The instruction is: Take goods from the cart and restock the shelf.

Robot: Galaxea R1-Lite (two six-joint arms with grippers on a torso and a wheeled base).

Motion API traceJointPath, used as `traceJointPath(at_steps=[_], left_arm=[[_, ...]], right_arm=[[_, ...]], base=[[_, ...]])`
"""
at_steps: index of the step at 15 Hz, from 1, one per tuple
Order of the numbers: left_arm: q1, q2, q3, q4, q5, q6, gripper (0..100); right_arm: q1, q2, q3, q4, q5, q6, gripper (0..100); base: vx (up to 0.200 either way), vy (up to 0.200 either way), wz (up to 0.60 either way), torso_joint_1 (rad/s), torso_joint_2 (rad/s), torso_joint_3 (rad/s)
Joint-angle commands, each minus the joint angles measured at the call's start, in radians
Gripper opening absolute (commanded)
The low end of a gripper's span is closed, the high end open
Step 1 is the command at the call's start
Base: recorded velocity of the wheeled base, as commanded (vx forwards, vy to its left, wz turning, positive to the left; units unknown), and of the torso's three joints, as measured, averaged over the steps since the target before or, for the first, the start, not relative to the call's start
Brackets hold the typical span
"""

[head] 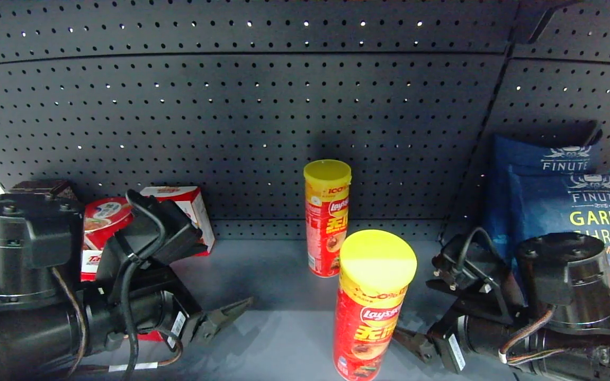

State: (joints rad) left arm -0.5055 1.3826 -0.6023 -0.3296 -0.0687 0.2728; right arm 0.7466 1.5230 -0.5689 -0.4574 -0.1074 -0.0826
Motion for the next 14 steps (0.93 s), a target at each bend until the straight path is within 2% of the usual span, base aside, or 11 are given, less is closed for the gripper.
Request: traceJointPath(at_steps=[1,14], left_arm=[[0.001,0.004,-0.001,0.000,0.000,0.000,100],[0.004,0.006,0.004,-0.013,0.000,0.000,100]], right_arm=[[0.020,0.011,-0.003,0.000,-0.001,0.000,100],[0.086,0.071,-0.042,-0.001,-0.001,0.000,100]], base=[[0.000,0.000,0.00,0.000,0.00,0.000],[0.000,0.000,0.00,0.000,0.00,0.000]])
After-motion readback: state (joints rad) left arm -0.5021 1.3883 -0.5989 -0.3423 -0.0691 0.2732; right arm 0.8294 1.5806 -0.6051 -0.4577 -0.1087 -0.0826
